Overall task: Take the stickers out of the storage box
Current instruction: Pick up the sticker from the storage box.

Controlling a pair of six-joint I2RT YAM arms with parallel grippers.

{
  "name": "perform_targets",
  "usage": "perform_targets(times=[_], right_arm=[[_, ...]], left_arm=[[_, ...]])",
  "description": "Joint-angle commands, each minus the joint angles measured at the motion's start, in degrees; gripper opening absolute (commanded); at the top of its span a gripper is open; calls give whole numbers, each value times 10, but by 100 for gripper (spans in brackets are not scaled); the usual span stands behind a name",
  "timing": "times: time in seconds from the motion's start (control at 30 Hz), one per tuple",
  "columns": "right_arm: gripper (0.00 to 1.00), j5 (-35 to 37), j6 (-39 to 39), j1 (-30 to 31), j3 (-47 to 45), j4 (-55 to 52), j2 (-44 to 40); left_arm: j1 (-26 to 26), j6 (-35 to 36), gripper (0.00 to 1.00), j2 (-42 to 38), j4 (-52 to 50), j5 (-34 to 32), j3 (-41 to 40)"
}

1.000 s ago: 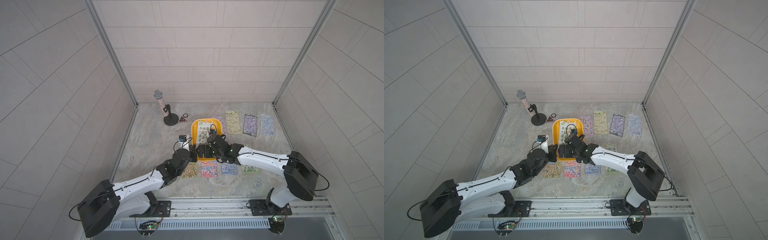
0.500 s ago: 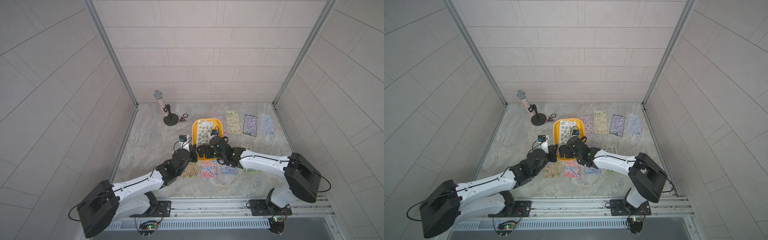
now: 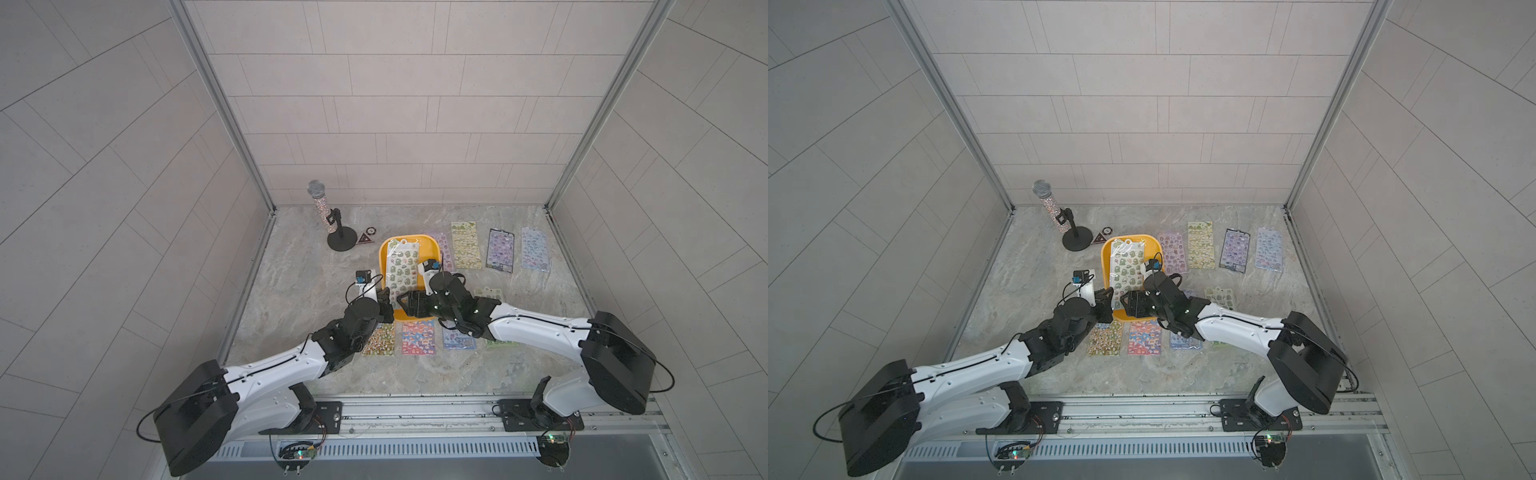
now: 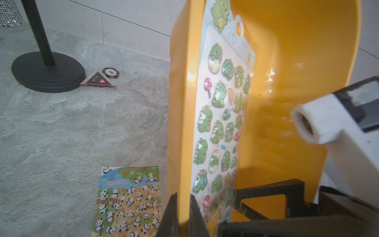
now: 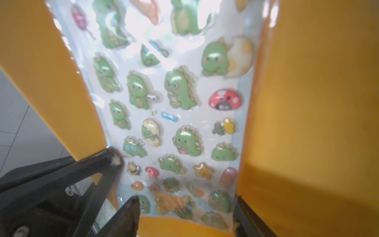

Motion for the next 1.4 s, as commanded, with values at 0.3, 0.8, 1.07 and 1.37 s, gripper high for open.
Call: perform_targets(times=[0.3,0.8,1.07,1.37], right_arm=[[64,-49,20,-3,-18,-31,-38],[38,-72,14,-4,-102,98,-128],[31,-81,5,-6,-102,106,-137],[11,-15,-36,-7,-45,-62,-157]], left_arm=[[3,-15,0,2,18,-9,16],[4,-20,0,7,19,-2,18],[3,-20,0,7,19,1,17],[4,-21,0,7,13,-2,21]])
